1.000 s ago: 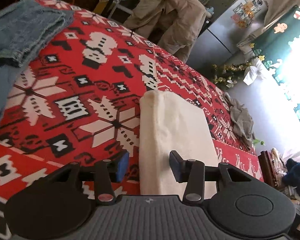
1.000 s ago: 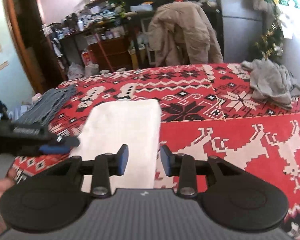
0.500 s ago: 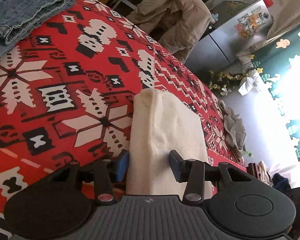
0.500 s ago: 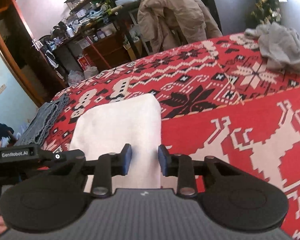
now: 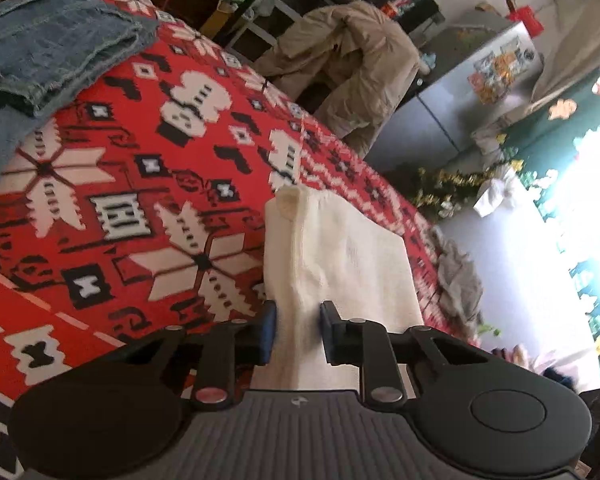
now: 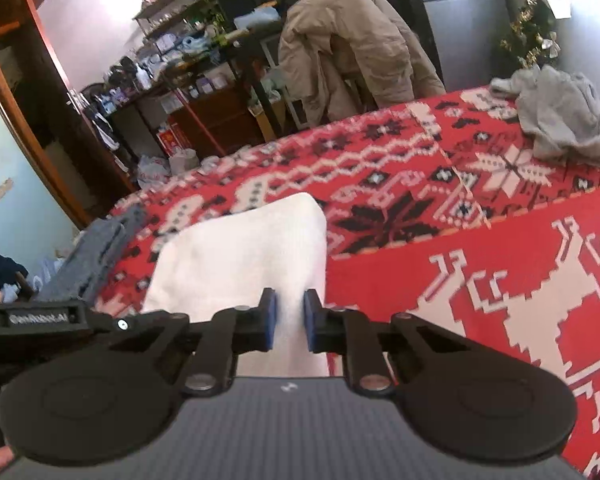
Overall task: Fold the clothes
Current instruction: 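Lift the folded vest with both grippers and lay it onto the folded blue jeans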
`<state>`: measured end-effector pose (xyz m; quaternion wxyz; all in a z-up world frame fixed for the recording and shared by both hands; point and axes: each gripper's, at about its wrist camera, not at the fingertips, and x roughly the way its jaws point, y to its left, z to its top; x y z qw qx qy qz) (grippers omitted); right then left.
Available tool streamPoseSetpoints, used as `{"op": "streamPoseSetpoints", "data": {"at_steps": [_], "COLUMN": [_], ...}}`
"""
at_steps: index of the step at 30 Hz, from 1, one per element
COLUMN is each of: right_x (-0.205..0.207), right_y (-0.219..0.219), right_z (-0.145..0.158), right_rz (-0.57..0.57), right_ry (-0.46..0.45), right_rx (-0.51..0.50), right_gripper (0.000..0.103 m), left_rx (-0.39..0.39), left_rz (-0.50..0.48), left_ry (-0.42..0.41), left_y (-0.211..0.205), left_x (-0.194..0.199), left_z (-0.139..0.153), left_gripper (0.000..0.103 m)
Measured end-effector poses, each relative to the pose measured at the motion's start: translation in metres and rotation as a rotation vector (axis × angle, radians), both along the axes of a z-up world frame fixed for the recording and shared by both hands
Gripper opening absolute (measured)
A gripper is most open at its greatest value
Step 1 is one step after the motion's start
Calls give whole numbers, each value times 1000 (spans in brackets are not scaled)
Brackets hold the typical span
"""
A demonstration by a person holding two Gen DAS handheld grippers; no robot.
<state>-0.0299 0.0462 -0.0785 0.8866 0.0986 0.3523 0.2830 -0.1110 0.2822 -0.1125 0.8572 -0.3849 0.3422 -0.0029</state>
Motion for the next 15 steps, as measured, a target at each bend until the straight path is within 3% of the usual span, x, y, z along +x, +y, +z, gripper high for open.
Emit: {"op": "streamPoseSetpoints", "data": {"at_steps": [7, 15], "right_x": [-10, -2], "right_y": [43, 153], "right_z": [44, 89], "right_rz": [37, 93], "right_ry": [-57, 5], "right_rx": [0, 97], "right_gripper": [16, 16], "left_rx": [-36, 87], "left_rz": [79, 154], "left_ry": [-58, -39], "left_y": [52, 152], "left_x": [-15, -9], "left_z": [44, 103], "left_gripper": [22, 22]}}
